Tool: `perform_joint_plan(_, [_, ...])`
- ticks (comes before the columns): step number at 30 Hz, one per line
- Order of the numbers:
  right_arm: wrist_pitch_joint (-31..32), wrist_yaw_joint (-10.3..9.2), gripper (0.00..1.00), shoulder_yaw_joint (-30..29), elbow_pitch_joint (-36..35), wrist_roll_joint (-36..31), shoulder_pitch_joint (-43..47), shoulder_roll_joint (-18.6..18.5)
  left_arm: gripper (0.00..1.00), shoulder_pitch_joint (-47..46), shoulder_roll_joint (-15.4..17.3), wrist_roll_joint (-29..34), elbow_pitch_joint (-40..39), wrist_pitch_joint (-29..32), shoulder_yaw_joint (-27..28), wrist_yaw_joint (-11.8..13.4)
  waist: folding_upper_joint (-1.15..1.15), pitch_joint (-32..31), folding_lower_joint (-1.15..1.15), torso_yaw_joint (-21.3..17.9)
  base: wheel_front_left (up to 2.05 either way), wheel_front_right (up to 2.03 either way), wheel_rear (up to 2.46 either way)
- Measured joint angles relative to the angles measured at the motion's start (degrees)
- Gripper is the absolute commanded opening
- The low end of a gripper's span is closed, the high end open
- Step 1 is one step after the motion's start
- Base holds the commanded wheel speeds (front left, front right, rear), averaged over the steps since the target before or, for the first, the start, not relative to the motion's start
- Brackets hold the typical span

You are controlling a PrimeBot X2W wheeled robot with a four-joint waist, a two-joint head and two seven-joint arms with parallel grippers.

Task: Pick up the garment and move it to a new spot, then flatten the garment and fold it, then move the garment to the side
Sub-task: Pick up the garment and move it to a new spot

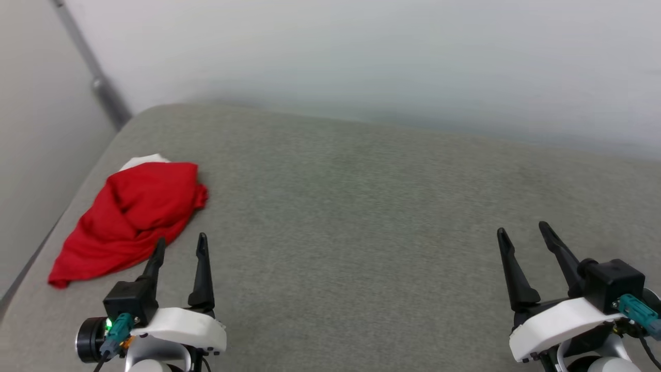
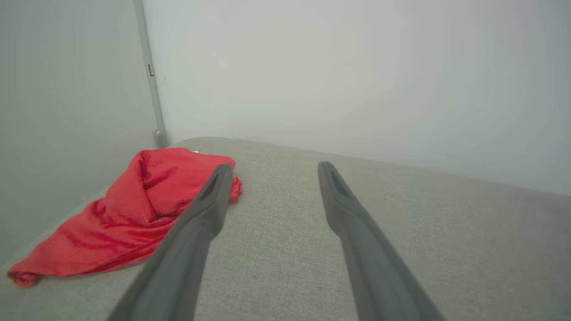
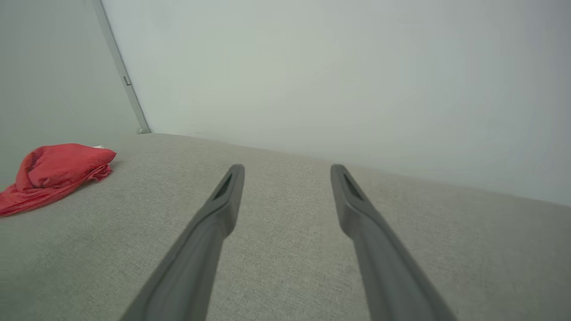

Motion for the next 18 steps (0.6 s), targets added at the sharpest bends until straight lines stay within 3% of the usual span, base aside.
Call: perform_joint_plan(18, [0.86, 0.00, 1.00, 5.20, -1.26, 0.41, -2.42, -0.89, 1.00, 1.56, -0.07, 0.43, -0.96, 0.00, 4.80, -0.11, 0.00, 0.92, 0.00, 16.84, 0.00, 0.00, 0.00])
